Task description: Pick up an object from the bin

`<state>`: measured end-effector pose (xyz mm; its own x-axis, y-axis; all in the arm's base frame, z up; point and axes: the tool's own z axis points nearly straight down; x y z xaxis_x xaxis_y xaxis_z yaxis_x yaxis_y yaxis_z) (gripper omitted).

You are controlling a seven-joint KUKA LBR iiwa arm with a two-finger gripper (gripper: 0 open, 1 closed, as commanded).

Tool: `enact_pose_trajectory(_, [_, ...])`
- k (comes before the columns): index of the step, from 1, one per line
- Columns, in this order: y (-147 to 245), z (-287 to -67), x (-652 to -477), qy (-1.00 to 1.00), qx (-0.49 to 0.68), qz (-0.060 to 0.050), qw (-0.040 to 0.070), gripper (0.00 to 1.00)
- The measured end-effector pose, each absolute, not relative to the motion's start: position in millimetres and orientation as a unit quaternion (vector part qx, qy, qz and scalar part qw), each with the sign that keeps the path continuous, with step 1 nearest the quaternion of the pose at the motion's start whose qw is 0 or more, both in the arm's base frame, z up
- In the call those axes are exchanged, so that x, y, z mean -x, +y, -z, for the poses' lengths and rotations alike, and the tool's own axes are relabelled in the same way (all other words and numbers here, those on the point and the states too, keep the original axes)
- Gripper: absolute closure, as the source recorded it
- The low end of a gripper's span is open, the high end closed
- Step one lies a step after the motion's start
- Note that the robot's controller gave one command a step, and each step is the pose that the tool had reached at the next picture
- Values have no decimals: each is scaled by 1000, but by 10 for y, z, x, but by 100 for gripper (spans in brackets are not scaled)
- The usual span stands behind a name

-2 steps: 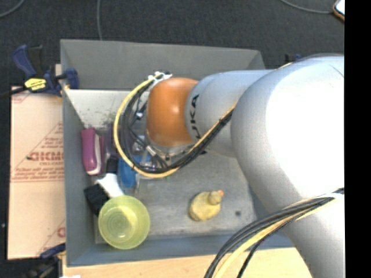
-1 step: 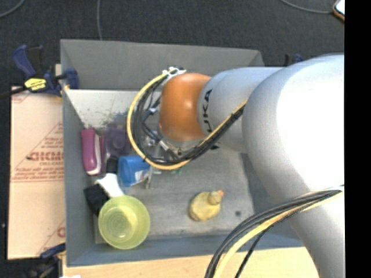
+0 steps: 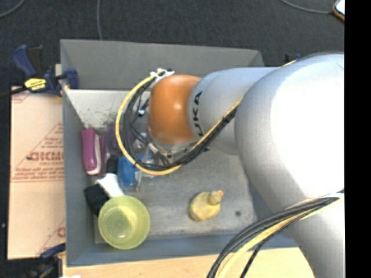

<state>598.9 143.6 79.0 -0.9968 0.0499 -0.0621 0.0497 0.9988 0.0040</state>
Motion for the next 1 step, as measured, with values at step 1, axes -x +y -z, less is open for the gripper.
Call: enact_pose_trajectory(1, [1356, -706, -6189, 999, -18, 3, 32, 100])
